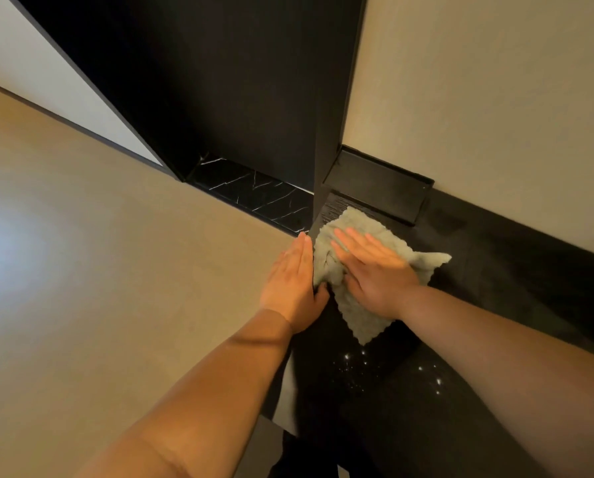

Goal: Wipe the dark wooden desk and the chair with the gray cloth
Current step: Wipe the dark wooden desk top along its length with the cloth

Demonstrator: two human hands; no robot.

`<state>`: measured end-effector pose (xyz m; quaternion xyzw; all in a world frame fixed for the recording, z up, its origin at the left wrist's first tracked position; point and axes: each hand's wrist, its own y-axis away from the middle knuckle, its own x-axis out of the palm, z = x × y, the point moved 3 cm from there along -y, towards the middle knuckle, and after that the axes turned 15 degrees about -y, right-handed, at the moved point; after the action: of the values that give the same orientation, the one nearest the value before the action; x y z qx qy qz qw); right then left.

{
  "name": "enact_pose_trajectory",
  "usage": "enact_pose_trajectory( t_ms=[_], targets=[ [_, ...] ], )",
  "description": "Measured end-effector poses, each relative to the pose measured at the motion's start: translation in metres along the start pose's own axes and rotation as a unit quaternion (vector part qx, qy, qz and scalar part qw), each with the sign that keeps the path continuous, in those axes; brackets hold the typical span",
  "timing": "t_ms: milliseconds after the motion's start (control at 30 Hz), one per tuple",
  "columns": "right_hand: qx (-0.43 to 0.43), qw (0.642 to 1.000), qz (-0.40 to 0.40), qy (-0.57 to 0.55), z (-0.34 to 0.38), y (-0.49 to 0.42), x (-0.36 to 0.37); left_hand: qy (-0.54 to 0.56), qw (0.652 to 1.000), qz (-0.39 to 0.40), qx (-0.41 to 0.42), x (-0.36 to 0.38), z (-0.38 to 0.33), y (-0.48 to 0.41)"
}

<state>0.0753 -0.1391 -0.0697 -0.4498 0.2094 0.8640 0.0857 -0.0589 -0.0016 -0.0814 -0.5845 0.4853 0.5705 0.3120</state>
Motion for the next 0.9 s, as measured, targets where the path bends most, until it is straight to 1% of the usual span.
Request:
enact_pose_trajectory(
  t_ms=[133,267,367,500,567,667,767,833,900],
  targets=[
    [0.002,0.999,0.028,0.019,-0.005,-0.011,-0.009,-0.010,1.000,0.007,0.003,0.007,0.006,0.028],
    [0.041,0.999,0.001,0.028,-0.011,-0.053,-0.019,-0.018,1.000,0.022,-0.003,0.019,0.019,0.059],
    [0.055,0.998,-0.008,0.023,0.001,-0.049,-0.004,-0.037,0.998,0.049,-0.005,0.024,0.024,0.074],
    [-0.012,1.000,0.007,0.028,0.024,-0.009,0.017,-0.044,0.998,0.050,-0.002,0.023,0.026,0.071],
    [-0.024,0.999,0.016,0.039,0.022,-0.008,0.016,-0.048,0.998,0.051,-0.004,0.023,0.026,0.070],
    [0.010,0.999,0.010,0.030,0.012,-0.032,0.003,-0.044,0.997,0.056,-0.010,0.024,0.026,0.069],
    [0.052,0.998,-0.034,0.027,0.005,-0.058,-0.012,-0.045,0.997,0.054,-0.014,0.023,0.025,0.070],
    [0.073,0.996,-0.042,0.029,0.006,-0.062,-0.010,-0.049,0.997,0.057,-0.016,0.022,0.025,0.070],
    [0.072,0.997,-0.036,0.022,0.017,-0.049,0.000,-0.040,0.997,0.064,-0.018,0.022,0.027,0.071]
  ],
)
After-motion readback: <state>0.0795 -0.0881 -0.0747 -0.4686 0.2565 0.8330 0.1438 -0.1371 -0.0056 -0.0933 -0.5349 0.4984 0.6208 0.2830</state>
